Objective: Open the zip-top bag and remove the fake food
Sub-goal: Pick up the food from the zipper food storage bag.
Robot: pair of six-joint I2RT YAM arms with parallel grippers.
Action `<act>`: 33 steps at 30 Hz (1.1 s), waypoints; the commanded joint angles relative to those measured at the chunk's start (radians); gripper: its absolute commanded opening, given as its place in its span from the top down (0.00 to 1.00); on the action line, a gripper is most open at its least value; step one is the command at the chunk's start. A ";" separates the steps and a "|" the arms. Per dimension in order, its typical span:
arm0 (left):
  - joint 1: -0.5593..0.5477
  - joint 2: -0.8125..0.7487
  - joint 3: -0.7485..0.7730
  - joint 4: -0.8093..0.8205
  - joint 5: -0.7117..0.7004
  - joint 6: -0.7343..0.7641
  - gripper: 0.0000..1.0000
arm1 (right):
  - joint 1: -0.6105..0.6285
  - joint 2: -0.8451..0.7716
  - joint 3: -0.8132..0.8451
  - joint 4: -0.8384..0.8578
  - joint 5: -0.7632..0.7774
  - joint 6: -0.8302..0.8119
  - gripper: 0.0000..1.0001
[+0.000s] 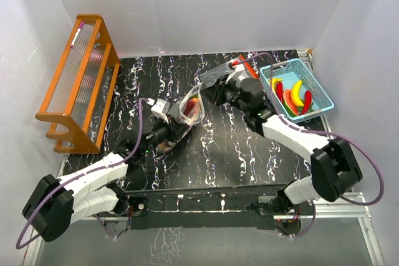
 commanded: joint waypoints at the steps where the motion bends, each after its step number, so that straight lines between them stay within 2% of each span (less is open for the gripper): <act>1: -0.015 -0.048 0.010 0.019 0.023 0.001 1.00 | 0.102 0.085 0.029 0.022 -0.003 -0.012 0.88; 7: -0.032 -0.075 0.022 -0.011 0.044 0.022 1.00 | 0.140 0.232 0.067 0.048 -0.038 0.017 0.92; 13: -0.046 -0.093 0.033 0.002 0.080 0.021 0.99 | 0.141 0.284 0.047 0.060 0.025 0.013 0.91; 15: -0.047 -0.089 0.050 0.002 0.131 0.029 0.89 | 0.141 0.290 0.051 0.047 0.052 -0.001 0.91; 18: -0.051 -0.093 0.092 -0.026 0.165 0.030 0.67 | 0.142 0.290 0.054 0.031 0.075 -0.014 0.91; 21: -0.051 -0.141 0.097 -0.059 0.075 0.032 0.62 | 0.141 0.281 0.049 0.021 0.091 -0.015 0.91; 25: -0.050 -0.237 0.076 -0.069 -0.113 0.047 0.61 | 0.141 0.240 0.010 0.011 0.146 -0.003 0.91; 27: -0.050 -0.250 0.074 -0.078 -0.209 0.067 0.57 | 0.141 0.215 -0.013 -0.016 0.205 0.022 0.91; 29: -0.049 -0.211 0.095 -0.106 -0.291 0.096 0.56 | 0.136 0.197 -0.036 -0.032 0.253 0.055 0.91; 33: -0.049 -0.094 0.165 -0.153 -0.371 0.080 0.62 | 0.127 0.180 -0.064 -0.043 0.265 0.100 0.91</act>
